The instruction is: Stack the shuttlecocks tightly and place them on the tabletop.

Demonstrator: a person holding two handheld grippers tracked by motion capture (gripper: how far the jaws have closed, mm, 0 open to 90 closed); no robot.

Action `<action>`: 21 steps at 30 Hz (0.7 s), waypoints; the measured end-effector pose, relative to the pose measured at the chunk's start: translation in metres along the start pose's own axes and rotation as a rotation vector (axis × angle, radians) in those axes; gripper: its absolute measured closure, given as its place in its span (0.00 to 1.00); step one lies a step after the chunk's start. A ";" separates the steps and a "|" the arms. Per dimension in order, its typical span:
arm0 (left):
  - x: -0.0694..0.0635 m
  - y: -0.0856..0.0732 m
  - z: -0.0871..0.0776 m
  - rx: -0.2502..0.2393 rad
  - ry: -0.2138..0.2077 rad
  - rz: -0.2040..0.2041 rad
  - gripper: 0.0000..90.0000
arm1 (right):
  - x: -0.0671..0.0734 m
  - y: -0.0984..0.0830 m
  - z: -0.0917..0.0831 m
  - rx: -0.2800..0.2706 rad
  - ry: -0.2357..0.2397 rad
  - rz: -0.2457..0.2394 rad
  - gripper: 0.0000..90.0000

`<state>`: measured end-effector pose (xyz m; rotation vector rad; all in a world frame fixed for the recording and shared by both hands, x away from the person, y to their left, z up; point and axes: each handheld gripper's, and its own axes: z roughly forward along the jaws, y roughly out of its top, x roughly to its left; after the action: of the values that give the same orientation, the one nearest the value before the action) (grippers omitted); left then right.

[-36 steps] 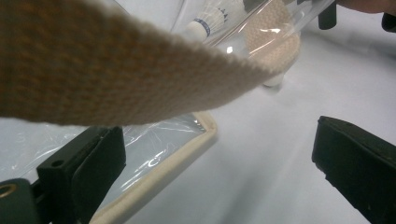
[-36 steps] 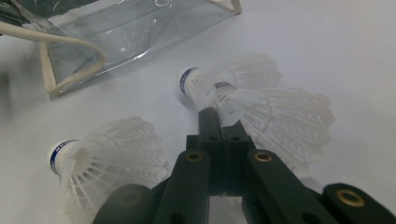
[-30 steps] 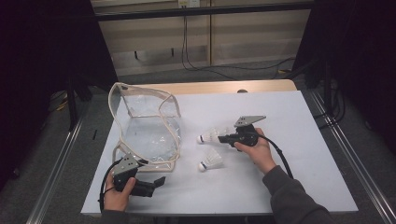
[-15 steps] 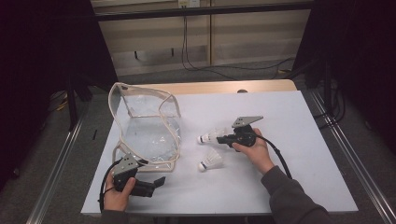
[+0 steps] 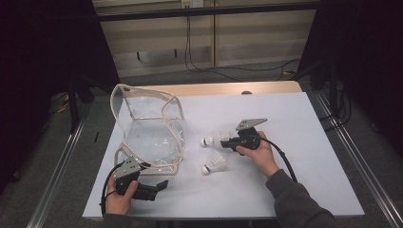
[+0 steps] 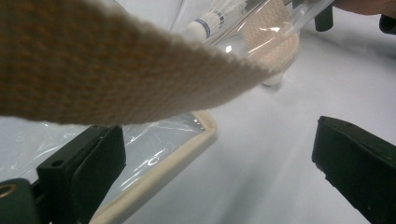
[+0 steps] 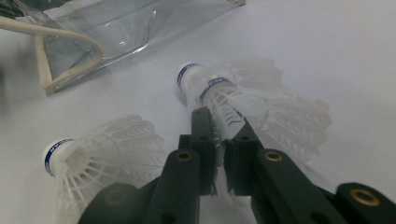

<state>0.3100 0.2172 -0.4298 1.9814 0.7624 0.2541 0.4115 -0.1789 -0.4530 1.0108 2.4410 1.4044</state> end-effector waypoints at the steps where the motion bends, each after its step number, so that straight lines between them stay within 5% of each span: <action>1: 0.000 0.000 0.000 -0.001 0.000 -0.001 0.03 | 0.000 0.000 -0.001 0.001 0.001 0.000 0.92; 10: 0.000 0.000 0.000 -0.001 0.000 0.002 0.03 | -0.001 0.001 -0.008 0.002 0.002 0.012 0.83; 18: 0.000 0.000 0.000 0.002 0.001 0.000 0.03 | -0.003 -0.001 -0.016 0.001 -0.006 0.030 0.83; 21: 0.000 0.000 0.000 -0.002 0.002 -0.002 0.03 | -0.005 -0.002 -0.019 -0.004 0.004 0.037 0.90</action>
<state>0.3098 0.2169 -0.4300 1.9788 0.7647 0.2554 0.4058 -0.1962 -0.4444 1.0592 2.4331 1.4233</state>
